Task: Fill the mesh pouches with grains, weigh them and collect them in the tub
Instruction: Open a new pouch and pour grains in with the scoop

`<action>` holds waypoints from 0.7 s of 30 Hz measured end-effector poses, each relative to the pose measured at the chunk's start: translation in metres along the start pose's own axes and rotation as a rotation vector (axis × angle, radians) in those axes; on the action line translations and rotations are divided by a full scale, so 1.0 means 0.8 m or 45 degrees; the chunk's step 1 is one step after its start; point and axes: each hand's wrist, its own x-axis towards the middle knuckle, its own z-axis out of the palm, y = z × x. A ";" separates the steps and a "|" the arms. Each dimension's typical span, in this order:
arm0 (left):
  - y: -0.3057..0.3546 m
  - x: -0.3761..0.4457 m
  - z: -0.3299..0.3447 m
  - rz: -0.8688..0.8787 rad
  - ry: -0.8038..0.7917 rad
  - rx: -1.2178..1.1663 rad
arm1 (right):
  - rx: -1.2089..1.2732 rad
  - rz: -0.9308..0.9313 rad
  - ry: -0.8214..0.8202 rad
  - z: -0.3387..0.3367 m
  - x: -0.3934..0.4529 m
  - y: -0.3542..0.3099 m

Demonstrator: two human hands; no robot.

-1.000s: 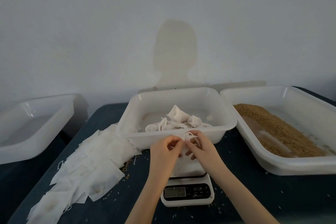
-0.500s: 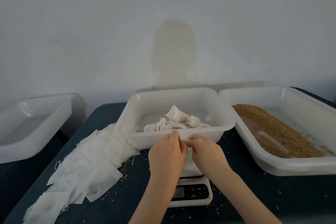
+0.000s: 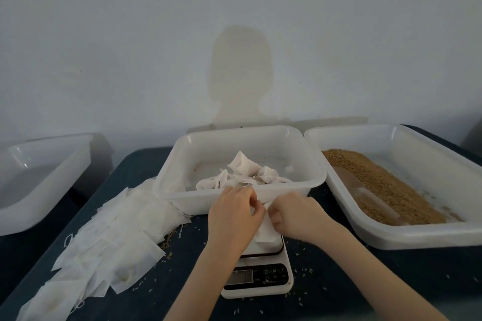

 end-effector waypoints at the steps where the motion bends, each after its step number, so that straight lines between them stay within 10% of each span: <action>1: 0.000 0.000 0.002 0.043 -0.008 -0.023 | -0.008 -0.011 -0.038 -0.001 0.000 0.002; 9: -0.011 0.003 0.007 0.058 -0.696 -0.471 | 0.158 -0.016 0.026 -0.029 -0.003 0.010; 21: -0.010 0.023 0.035 0.094 -0.557 -0.610 | 0.717 -0.094 -0.112 -0.062 -0.018 0.076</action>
